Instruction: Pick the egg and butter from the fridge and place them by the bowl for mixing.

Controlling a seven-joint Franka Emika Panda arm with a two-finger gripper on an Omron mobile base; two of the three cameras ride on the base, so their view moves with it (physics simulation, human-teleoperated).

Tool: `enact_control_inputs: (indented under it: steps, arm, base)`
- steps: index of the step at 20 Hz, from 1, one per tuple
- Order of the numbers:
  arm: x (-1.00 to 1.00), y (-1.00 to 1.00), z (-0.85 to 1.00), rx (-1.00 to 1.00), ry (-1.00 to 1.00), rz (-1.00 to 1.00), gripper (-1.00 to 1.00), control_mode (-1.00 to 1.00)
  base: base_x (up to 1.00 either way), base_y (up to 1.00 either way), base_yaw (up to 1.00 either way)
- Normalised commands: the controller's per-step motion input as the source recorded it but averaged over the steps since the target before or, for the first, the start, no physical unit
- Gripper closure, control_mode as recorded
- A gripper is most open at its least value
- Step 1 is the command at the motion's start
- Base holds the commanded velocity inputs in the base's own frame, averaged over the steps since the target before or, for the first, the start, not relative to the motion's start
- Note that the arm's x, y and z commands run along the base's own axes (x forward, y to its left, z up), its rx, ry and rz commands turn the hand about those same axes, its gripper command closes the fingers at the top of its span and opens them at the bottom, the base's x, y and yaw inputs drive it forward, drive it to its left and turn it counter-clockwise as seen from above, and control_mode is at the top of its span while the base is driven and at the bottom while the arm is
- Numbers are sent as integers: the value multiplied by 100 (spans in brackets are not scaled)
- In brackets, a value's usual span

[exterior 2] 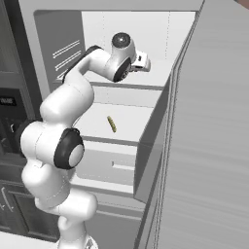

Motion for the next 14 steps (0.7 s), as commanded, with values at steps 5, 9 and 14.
enact_control_inputs:
  steps: [5,9,14]
  arm:
    - [-97,3,11,0,-7,-6,100,-100]
    - [-100,20,19,0,1,-6,100,-100]
    - [-94,71,5,0,3,-1,100,-100]
  base:
    - [0,0,0]
    - [0,0,0]
    - [0,0,0]
